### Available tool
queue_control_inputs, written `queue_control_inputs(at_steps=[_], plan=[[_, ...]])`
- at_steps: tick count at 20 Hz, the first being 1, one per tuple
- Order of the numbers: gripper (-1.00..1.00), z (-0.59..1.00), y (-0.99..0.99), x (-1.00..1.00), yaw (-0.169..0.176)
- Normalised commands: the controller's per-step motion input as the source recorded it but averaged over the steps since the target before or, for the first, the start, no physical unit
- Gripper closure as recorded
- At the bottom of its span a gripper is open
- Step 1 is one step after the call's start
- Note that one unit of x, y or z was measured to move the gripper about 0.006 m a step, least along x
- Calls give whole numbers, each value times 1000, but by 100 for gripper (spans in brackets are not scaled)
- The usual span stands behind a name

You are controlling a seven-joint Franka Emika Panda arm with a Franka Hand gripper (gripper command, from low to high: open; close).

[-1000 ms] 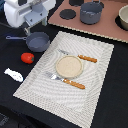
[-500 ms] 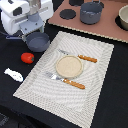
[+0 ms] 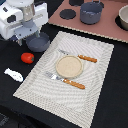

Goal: Place the pan onto the stove and place the fish and sausage into the pan.

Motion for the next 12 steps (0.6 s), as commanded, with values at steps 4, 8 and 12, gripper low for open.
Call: queue_control_inputs(at_steps=[4, 8, 12], plan=[[-100, -321, 152, -119, -28], [-100, -351, 94, -153, -23], [-100, -354, 53, -150, -18]])
